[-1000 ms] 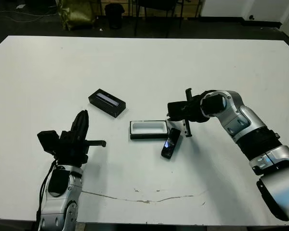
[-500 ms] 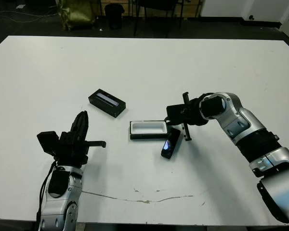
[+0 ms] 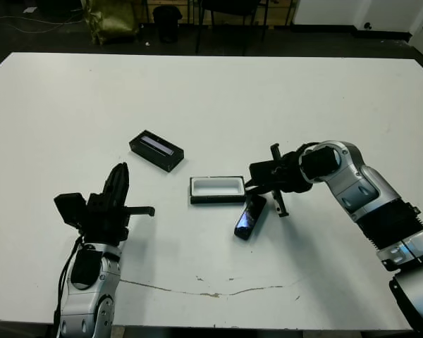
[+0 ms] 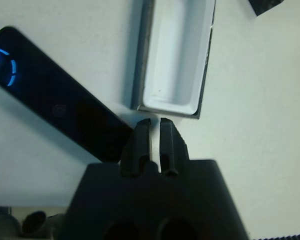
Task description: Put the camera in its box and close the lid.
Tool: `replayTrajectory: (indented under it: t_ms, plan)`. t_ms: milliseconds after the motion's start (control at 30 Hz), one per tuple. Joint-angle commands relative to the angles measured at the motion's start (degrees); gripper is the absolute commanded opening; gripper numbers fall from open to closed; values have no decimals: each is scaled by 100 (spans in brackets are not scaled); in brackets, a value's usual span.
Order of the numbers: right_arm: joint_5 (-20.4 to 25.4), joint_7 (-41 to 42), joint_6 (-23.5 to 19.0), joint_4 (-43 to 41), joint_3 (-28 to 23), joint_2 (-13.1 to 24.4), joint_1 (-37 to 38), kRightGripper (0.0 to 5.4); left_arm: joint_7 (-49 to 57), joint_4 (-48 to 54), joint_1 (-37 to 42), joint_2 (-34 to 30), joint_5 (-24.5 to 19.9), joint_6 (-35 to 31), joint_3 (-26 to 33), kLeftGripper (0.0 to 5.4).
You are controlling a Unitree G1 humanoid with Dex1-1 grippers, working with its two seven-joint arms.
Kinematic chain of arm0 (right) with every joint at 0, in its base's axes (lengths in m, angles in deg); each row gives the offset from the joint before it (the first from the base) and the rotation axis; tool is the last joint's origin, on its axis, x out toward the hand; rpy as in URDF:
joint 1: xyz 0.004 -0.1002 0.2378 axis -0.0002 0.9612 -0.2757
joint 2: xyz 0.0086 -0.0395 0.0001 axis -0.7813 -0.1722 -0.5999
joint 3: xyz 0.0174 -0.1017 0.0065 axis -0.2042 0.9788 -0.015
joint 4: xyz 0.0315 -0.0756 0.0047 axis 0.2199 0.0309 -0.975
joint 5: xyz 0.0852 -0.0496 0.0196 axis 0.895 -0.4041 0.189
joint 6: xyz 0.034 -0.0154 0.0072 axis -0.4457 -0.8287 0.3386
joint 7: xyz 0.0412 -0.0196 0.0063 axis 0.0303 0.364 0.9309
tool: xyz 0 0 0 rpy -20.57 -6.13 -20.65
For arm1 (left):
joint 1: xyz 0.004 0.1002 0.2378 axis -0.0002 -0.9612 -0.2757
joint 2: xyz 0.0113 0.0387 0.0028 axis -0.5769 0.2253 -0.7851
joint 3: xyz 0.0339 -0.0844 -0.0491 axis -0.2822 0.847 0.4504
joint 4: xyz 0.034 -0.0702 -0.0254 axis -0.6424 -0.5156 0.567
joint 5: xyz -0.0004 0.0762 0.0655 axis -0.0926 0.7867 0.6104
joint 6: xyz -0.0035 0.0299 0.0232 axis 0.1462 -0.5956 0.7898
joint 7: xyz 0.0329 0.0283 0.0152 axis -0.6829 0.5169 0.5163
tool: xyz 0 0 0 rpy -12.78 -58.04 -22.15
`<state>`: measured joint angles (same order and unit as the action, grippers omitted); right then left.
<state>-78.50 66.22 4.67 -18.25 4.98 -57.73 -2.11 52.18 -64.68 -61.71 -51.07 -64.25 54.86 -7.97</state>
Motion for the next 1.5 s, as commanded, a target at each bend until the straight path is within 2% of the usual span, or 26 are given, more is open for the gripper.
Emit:
replayTrajectory:
  t_ms: [33,200,433,633,967,1233,1400,1500]
  plan:
    - [130,117,-59,-209,-94,237,250,2,33,-11,-68,-30,11,-118,28,0]
    - [161,79,-149,-485,-166,419,420,2,-64,-58,-54,-56,-53,-63,51,0]
    - [312,248,-50,-527,-187,570,419,2,-9,-6,-60,-42,-33,-152,61,0]
    - [420,398,-238,-758,-177,648,479,2,-75,-104,-39,-39,-52,-46,75,0]
    - [584,636,-253,-974,-112,725,605,2,-101,-142,-38,-41,-56,7,86,0]
    - [176,765,-1095,-1887,27,1088,760,2,-98,-166,-18,-28,-52,32,92,0]
    - [128,784,-973,-2229,24,1296,901,2,-113,-165,-21,-43,-44,40,94,0]
    - [335,836,-978,-2325,-81,1352,985,2,-148,-210,-5,-47,-49,93,98,0]
